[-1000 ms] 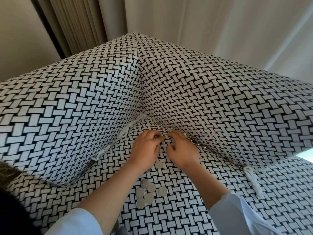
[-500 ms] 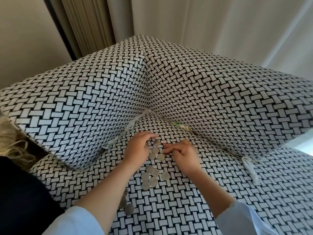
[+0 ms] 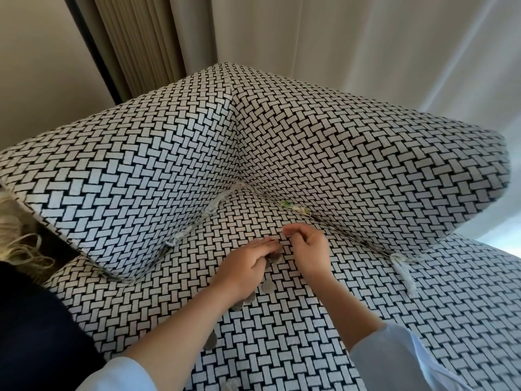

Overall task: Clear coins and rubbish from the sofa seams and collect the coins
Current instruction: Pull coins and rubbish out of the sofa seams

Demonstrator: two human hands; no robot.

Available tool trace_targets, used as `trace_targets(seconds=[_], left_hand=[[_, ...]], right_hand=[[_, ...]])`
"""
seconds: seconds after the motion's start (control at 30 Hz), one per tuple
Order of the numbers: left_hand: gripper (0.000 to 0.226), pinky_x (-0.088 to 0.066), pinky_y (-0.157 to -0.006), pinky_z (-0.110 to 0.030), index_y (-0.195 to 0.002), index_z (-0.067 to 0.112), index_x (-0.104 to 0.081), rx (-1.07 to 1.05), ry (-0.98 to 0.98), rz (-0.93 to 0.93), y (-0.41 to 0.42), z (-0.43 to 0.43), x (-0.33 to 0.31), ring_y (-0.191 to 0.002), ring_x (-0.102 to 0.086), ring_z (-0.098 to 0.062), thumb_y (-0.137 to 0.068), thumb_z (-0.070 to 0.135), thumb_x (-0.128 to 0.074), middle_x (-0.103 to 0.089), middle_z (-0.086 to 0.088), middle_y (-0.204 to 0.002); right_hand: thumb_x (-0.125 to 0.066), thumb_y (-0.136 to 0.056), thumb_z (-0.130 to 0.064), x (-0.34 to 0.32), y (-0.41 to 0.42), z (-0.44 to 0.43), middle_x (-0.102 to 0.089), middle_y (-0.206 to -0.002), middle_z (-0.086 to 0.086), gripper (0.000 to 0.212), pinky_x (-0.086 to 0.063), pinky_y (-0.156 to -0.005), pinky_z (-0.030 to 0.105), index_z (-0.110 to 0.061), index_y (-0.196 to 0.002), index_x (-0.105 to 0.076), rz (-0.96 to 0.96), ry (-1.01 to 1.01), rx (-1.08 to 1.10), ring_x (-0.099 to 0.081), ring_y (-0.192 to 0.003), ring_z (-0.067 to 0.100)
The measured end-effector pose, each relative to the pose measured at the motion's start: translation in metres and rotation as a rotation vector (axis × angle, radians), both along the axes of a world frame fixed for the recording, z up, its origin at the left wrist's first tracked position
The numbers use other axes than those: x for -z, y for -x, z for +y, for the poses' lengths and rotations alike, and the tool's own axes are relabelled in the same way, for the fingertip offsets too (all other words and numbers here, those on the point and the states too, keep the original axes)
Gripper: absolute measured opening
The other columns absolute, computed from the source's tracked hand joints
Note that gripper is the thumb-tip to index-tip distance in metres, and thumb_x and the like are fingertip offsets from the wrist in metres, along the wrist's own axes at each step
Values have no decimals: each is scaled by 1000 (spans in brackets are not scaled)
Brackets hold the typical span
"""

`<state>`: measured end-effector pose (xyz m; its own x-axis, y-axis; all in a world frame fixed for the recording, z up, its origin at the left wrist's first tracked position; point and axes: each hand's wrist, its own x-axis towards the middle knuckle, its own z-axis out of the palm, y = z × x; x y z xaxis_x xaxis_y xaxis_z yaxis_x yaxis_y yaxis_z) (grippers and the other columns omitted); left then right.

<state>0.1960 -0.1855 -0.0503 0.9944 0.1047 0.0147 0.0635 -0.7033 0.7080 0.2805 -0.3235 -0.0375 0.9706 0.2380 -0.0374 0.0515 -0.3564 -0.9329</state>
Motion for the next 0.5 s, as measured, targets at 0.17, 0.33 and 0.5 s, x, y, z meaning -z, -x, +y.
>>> trace_targets(seconds=[0.17, 0.33, 0.5], left_hand=[[42, -42, -92, -16, -126, 40, -59, -86, -16, -70, -27, -11, -22, -113, -57, -6, -97, 17, -39, -52, 18, -137], [39, -29, -102, -19, -133, 33, -55, 83, -184, -44, -63, -28, -24, -130, -40, -5, -99, 18, -43, -49, 14, -140], [45, -22, -115, -28, -142, 28, -47, 175, -286, -18, -86, -33, -11, -140, -29, -9, -99, 16, -43, -38, 11, -151]], right_hand=[[-56, -92, -12, 5, -15, -29, -64, -107, -9, 28, -54, -82, 37, -26, -111, -69, -260, 309, 121, -62, -96, 13], [-50, -92, -21, 15, -30, -48, -53, -139, -4, 43, -22, -115, 48, -24, -135, -53, -338, 657, 83, -39, -136, 19], [-24, -94, -34, 26, -31, -41, -40, -151, 4, 59, -17, -117, 46, -17, -150, -31, -313, 860, -1, -30, -141, 24]])
